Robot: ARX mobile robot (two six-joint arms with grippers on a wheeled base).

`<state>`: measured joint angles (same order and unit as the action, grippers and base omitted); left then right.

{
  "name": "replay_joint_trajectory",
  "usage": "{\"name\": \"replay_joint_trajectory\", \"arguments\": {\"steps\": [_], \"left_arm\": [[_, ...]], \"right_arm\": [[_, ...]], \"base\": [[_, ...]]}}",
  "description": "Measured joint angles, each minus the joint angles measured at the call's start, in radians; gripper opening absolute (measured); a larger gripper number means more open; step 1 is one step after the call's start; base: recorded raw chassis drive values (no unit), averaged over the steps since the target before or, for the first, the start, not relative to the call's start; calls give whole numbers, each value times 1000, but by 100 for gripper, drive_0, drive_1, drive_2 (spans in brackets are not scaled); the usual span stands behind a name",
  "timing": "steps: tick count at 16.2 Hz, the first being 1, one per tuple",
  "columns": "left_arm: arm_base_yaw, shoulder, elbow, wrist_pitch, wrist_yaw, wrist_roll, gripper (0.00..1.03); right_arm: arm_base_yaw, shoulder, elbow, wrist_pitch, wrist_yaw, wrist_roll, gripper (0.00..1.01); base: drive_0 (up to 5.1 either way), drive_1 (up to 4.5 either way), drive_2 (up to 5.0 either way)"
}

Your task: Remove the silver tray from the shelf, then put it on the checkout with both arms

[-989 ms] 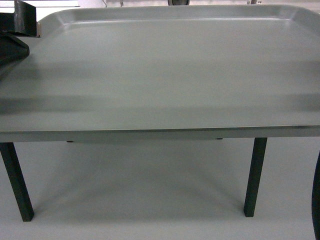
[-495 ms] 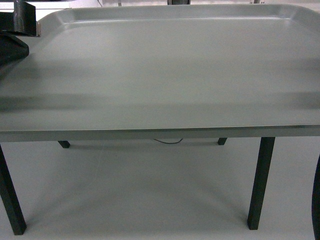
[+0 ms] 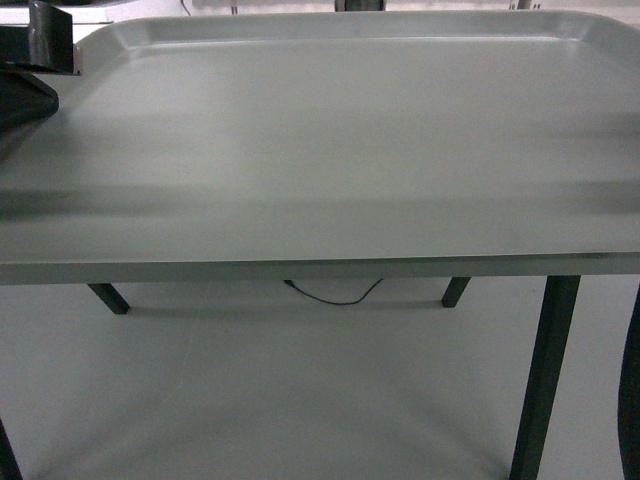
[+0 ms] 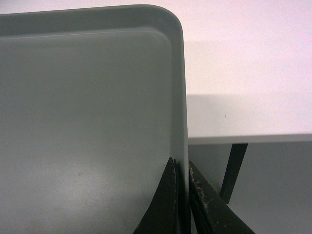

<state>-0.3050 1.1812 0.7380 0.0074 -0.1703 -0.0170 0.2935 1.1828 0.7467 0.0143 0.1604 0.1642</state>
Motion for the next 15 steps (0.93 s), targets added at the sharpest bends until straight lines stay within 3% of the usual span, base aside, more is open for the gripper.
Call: {"name": "replay_joint_trajectory", "arguments": {"steps": [10,15], "left_arm": [[0,2,0,-1,0,0,4],[0,5,0,3,0,0,4]], "right_arm": [[0,2,0,-3,0,0,3],[0,7,0,2,0,0,3]], "base": [[-1,355,-356],[0,0,0]]}}
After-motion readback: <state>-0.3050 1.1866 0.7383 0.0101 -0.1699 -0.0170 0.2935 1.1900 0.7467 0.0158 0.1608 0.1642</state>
